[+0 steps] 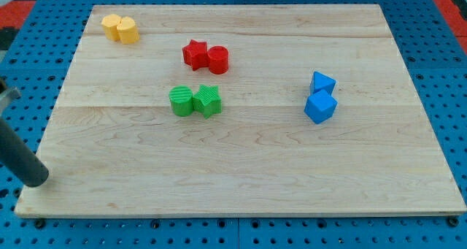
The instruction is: Move your arm towards blue cube
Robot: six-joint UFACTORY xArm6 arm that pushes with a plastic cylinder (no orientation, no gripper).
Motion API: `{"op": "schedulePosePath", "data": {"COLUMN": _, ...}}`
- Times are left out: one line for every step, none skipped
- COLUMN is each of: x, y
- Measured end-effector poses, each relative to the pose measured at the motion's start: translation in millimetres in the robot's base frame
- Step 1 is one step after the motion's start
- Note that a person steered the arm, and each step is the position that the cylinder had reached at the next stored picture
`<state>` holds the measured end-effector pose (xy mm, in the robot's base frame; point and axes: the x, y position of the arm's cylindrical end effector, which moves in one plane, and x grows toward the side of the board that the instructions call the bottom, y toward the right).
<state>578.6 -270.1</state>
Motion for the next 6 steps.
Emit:
{"op": "schedulePosePath", "data": {"x": 3, "y": 18}}
{"op": "schedulePosePath", "data": {"x": 0, "y": 105}}
{"op": "schedulePosePath", "data": {"x": -22, "y": 179}}
{"op": "schedulePosePath", "data": {"x": -53, "y": 236}}
{"op": "schedulePosePath", "data": {"x": -85, "y": 305}}
{"op": "schedulePosePath", "data": {"x": -84, "y": 282}}
